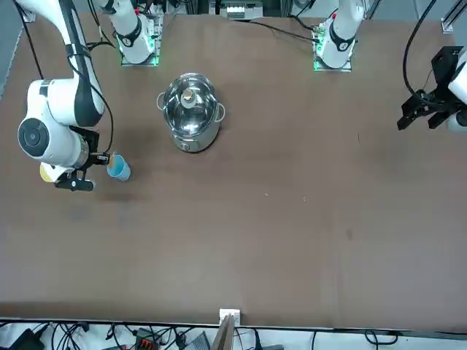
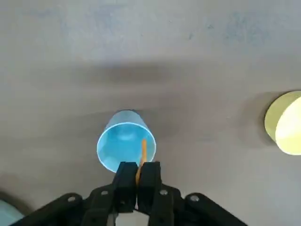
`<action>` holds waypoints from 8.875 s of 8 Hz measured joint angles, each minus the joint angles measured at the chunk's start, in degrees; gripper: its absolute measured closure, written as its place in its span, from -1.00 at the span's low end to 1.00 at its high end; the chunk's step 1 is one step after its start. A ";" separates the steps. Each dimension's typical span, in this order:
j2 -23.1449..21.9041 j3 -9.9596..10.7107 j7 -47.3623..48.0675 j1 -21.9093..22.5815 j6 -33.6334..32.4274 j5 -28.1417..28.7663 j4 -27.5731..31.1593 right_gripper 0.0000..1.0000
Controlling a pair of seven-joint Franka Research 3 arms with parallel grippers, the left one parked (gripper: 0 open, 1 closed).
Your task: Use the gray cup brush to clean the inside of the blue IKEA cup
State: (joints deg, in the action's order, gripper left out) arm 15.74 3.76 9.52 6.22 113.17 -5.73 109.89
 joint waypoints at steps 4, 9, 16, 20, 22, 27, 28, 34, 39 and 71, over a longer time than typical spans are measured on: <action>3.02 -0.30 2.65 1.19 3.55 1.09 -1.15 0.91; 3.27 -0.42 8.30 4.26 1.35 1.09 -1.20 0.91; 3.26 0.65 8.33 2.46 -3.50 -2.04 -2.14 0.91; 3.55 0.57 8.35 1.87 -3.51 -2.27 -4.97 0.91; 4.48 0.20 8.76 2.05 -3.23 -2.12 -6.21 0.91; 5.63 -0.27 12.40 3.10 -2.66 -0.05 -6.50 0.91; 5.70 -0.32 13.05 3.34 -3.30 -0.05 -6.49 0.91; 5.77 0.34 13.28 2.65 -7.64 -0.11 -6.50 0.91; 5.95 0.56 13.28 1.25 -7.53 -0.42 -8.24 0.91; 8.31 1.14 13.84 -0.14 -22.11 -14.74 -21.80 0.91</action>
State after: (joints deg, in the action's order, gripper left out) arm 24.05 4.90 23.35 6.07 91.06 -20.47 88.10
